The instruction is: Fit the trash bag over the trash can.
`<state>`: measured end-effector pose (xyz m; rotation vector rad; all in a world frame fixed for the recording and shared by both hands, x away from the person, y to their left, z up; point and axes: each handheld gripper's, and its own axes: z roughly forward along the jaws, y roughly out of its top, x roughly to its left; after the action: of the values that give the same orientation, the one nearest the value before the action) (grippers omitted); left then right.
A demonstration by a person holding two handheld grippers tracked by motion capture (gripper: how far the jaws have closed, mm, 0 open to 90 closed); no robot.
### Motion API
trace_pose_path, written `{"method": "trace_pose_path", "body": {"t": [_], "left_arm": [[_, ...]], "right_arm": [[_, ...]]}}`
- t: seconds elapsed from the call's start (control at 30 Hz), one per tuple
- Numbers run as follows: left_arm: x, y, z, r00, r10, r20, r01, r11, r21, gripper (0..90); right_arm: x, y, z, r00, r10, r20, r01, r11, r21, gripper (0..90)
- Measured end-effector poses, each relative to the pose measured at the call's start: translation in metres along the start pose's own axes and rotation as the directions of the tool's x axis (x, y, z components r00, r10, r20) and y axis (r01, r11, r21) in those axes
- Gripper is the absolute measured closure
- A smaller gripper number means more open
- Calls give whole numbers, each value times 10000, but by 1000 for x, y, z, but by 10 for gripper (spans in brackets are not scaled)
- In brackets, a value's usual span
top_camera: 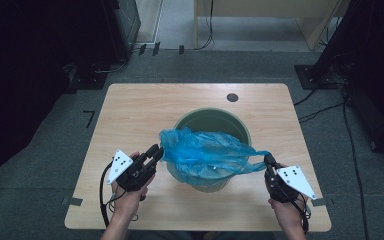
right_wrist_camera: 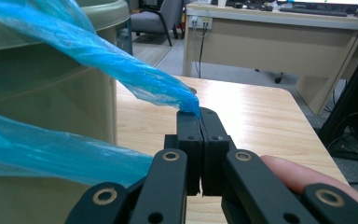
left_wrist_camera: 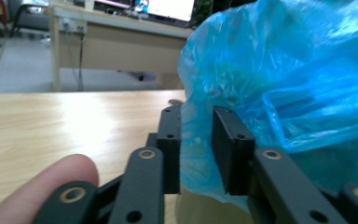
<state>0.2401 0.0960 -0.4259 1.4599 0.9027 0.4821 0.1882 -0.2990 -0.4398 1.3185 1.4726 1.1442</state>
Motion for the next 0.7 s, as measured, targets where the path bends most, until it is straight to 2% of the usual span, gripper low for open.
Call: {"method": "trace_pose_path", "body": {"t": [0.07, 0.2, 0.27, 0.33, 0.43, 0.57, 0.63, 0.7], "left_arm": [[0, 2, -1, 10000, 5, 97, -4, 9999, -160, 688], [-4, 6, 2, 9987, 224, 461, -215, 9996, -208, 765], [-6, 9, 9, 9987, 454, 224, -451, 9989, -142, 793], [-4, 11, 14, 9994, 300, 145, -297, 9994, -174, 811], [0, 15, 25, 9999, -28, 162, 30, 9999, -111, 829], [1, 14, 40, 10000, 93, -2, -93, 9997, 230, 868], [5, 12, 47, 9999, -163, -13, 164, 9994, 314, 879], [10, 9, 53, 9980, -636, -63, 639, 9969, 453, 893]], "right_arm": [[-1, 1, 0, 10000, 88, 6, -88, 10000, -17, 900], [-1, 3, 3, 9998, 166, -73, -167, 9998, -88, 900], [0, 6, 8, 9999, 120, -98, -121, 9999, -108, 900], [2, 9, 16, 9998, 186, -103, -187, 9997, -126, 900], [4, 15, 28, 9982, 570, -203, -573, 9983, -112, 900], [9, 21, 42, 9975, 587, -403, -586, 9983, 39, 899], [10, 21, 51, 9967, 598, -551, -580, 9977, 341, 899], [12, 16, 60, 9956, 613, -715, -563, 9960, 694, 899]]}}
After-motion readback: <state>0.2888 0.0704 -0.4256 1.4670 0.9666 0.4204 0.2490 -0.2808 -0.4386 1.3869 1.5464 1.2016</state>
